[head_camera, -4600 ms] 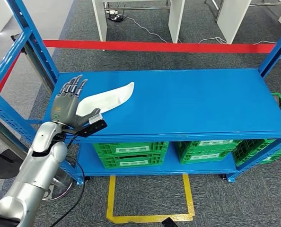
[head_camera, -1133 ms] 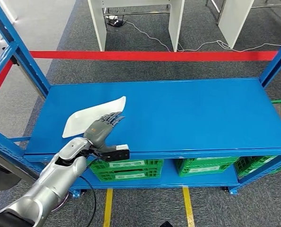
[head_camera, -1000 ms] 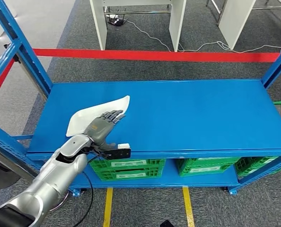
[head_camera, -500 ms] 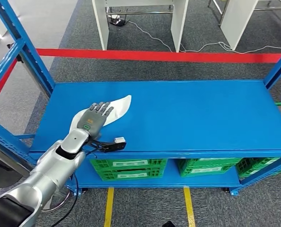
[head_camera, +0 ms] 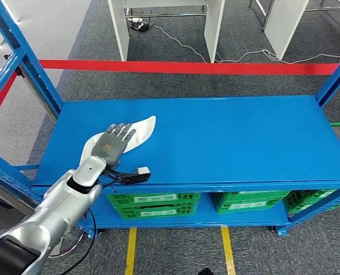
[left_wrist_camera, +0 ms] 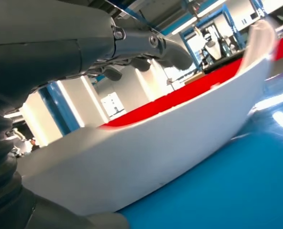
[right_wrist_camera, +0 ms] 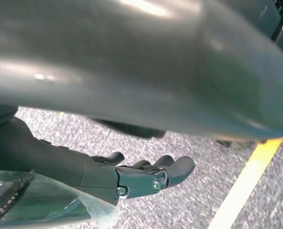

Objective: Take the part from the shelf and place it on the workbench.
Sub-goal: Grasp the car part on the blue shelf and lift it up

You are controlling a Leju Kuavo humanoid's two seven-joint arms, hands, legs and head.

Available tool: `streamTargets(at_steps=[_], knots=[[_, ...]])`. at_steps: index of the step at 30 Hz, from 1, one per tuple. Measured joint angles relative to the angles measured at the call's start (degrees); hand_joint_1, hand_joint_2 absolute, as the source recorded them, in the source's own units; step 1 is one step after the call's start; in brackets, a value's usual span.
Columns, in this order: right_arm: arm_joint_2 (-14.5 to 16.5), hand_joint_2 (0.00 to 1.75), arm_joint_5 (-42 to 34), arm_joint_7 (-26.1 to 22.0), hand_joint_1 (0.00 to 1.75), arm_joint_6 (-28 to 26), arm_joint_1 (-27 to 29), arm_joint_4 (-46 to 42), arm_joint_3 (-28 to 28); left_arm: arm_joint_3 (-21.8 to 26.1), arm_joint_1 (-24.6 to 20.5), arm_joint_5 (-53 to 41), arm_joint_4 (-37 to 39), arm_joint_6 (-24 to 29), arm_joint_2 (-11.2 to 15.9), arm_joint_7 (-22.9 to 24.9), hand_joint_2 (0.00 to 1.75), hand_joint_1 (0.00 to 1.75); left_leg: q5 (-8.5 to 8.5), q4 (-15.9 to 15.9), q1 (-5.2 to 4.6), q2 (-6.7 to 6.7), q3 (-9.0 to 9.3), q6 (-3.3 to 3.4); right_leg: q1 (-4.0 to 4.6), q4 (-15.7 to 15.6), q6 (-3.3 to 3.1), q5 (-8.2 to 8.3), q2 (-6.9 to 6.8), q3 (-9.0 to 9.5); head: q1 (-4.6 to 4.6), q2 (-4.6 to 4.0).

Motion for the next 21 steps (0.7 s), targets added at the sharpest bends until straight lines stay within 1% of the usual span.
streamTargets(at_steps=[2, 3, 4, 5, 6, 7, 8, 9, 10, 11, 12, 13, 14, 15, 17, 18, 19, 20, 21], knots=[[0.1, 0.0, 0.1, 0.0, 0.0, 0.0, 0.0, 0.0, -0.2, 0.5, -0.1, 0.2, 0.0, -0.2, 0.0, 0.0, 1.75, 1.26, 0.19, -0.6, 0.07, -0.01, 0.16, 0.4, -0.07, -0.2, 0.7, -0.02, -0.04, -0.02, 0.02, 0.0], [0.1, 0.0, 0.1, 0.0, 0.0, 0.0, 0.0, 0.0, -0.3, 0.9, -0.1, 0.6, 0.1, -0.3, 0.0, -0.1, 1.75, 1.69, 0.36, -1.0, 0.2, 0.03, 0.37, 0.67, -0.08, 0.3, 0.97, -0.49, -0.07, -0.3, 0.04, 0.0], [0.1, 0.0, 0.2, 0.0, 0.0, -0.1, 0.0, 0.0, -0.4, 1.4, -0.2, 1.0, 0.2, -0.6, 0.0, -0.3, 1.75, 1.75, 0.55, -1.4, 0.35, 0.08, 0.55, 0.91, -0.08, 1.9, 1.18, -1.5, -0.08, -1.09, 0.11, 0.0], [0.1, 0.0, 0.2, 0.1, 0.0, -0.1, 0.0, 0.0, -0.6, 1.9, -0.1, 1.5, 0.3, -0.8, 0.0, -0.7, 1.75, 1.75, 0.66, -1.6, 0.45, 0.12, 0.64, 1.06, -0.13, 4.7, 1.29, -3.04, -0.1, -2.54, 0.15, 0.0], [0.1, 0.0, 0.2, 0.1, 0.0, -0.2, 0.0, 0.0, -0.8, 2.4, 0.0, 2.1, 0.4, -0.9, 0.0, -1.3, 1.75, 1.75, 0.67, -1.6, 0.43, 0.12, 0.58, 1.17, -0.14, 8.5, 1.39, -4.81, -0.14, -4.39, 0.18, 0.0], [0.1, 0.0, 0.3, 0.2, 0.0, -0.2, 0.1, 0.0, -0.9, 2.8, 0.2, 2.6, 0.6, -1.1, 0.0, -1.8, 1.75, 1.75, 0.65, -1.5, 0.39, 0.13, 0.52, 1.22, -0.15, 12.2, 1.49, -6.22, -0.15, -6.28, 0.19, 0.0], [0.1, 0.0, 0.3, 0.2, 0.0, -0.2, 0.1, 0.0, -1.0, 3.2, 0.4, 3.0, 0.8, -1.2, 0.1, -2.2, 1.75, 1.75, 0.63, -1.5, 0.35, 0.12, 0.5, 1.24, -0.16, 14.8, 1.56, -6.78, -0.15, -7.61, 0.18, 0.0], [0.1, 0.0, 0.3, 0.3, 0.0, -0.2, 0.2, 0.0, -1.1, 3.6, 0.6, 3.3, 0.9, -1.2, 0.1, -2.5, 1.75, 1.75, 0.61, -1.5, 0.33, 0.11, 0.51, 1.24, -0.15, 15.2, 1.6, -6.22, -0.15, -7.95, 0.19, 0.0], [0.1, 0.0, 0.3, 0.3, 0.0, -0.2, 0.2, 0.0, -1.2, 3.9, 0.8, 3.5, 1.1, -1.3, 0.1, -2.6, 1.75, 1.75, 0.57, -1.4, 0.33, 0.1, 0.54, 1.19, -0.15, 13.2, 1.56, -4.57, -0.16, -7.11, 0.19, 0.0], [0.1, 0.0, 0.3, 0.3, 0.0, -0.3, 0.2, 0.0, -1.3, 4.2, 0.9, 3.6, 1.2, -1.2, 0.1, -2.7, 1.75, 1.75, 0.48, -1.3, 0.34, 0.08, 0.58, 1.09, -0.16, 9.5, 1.47, -2.36, -0.19, -5.36, 0.19, 0.0], [0.1, 0.0, 0.3, 0.3, 0.0, -0.3, 0.1, 0.0, -1.4, 4.5, 0.9, 3.7, 1.3, -1.2, 0.1, -2.7, 1.75, 1.75, 0.35, -1.2, 0.29, 0.07, 0.55, 0.91, -0.15, 5.6, 1.34, -0.79, -0.21, -3.44, 0.19, 0.0], [0.1, 0.0, 0.3, 0.3, 0.0, -0.3, 0.1, 0.0, -1.5, 4.8, 0.8, 3.7, 1.4, -1.2, 0.2, -2.7, 1.75, 1.75, 0.23, -0.9, 0.19, 0.05, 0.41, 0.69, -0.12, 2.4, 1.15, 0.2, -0.17, -1.8, 0.16, 0.0], [0.1, 0.0, 0.3, 0.3, 0.0, -0.3, 0.1, 0.0, -1.6, 5.0, 0.8, 3.7, 1.4, -1.2, 0.2, -2.7, 1.75, 1.75, 0.17, -0.7, 0.09, 0.03, 0.24, 0.41, -0.07, 0.6, 0.95, 0.49, -0.13, -0.87, 0.14, 0.0], [0.1, 0.0, 0.4, 0.3, 0.0, -0.3, 0.0, 0.0, -1.7, 5.2, 0.8, 3.7, 1.5, -1.1, 0.2, -2.7, 1.75, 1.75, 0.18, -0.6, 0.01, 0.02, 0.08, 0.16, 0.03, 0.1, 0.71, 0.21, -0.06, -0.57, 0.12, 0.0], [0.1, 0.0, 0.5, 0.3, 0.0, -0.3, 0.1, 0.0, -1.8, 5.6, 0.7, 3.7, 1.5, -1.0, 0.2, -2.6, 1.75, 1.75, 0.11, -0.4, 0.07, 0.0, -0.05, -0.31, 0.01, -0.1, 0.13, 0.34, -0.06, -0.48, 0.14, 0.0], [0.1, 0.0, 0.5, 0.3, 0.0, -0.4, 0.1, 0.0, -1.9, 5.8, 0.6, 3.7, 1.5, -0.9, 0.2, -2.5, 1.75, 1.75, -0.37, 0.1, 0.14, 0.02, -0.21, -0.58, -0.06, -0.1, -0.19, 0.38, -0.11, -0.39, 0.06, 0.0], [0.1, 0.0, 0.6, 0.4, 0.0, -0.4, 0.1, 0.0, -1.9, 5.9, 0.5, 3.7, 1.5, -0.8, 0.1, -2.5, 1.75, 1.75, -1.4, 1.6, 0.21, 0.05, -0.81, -0.9, -0.17, -0.2, -0.5, 0.44, -0.17, -0.31, -0.06, 0.0], [0.1, 0.0, 0.6, 0.4, 0.0, -0.4, 0.1, 0.0, -2.0, 6.0, 0.4, 3.7, 1.5, -0.8, 0.2, -2.5, 1.75, 1.75, -2.93, 4.2, 0.31, 0.07, -1.94, -1.22, -0.23, -0.3, -0.73, 0.45, -0.21, -0.26, -0.16, 0.0], [0.1, 0.0, 0.6, 0.4, 0.0, -0.4, 0.0, 0.0, -2.0, 6.0, 0.5, 3.7, 1.6, -0.8, 0.2, -2.5, 1.75, 1.75, -4.72, 7.9, 0.38, 0.1, -3.55, -1.49, -0.22, -0.3, -0.89, 0.42, -0.23, -0.25, -0.27, 0.0]])
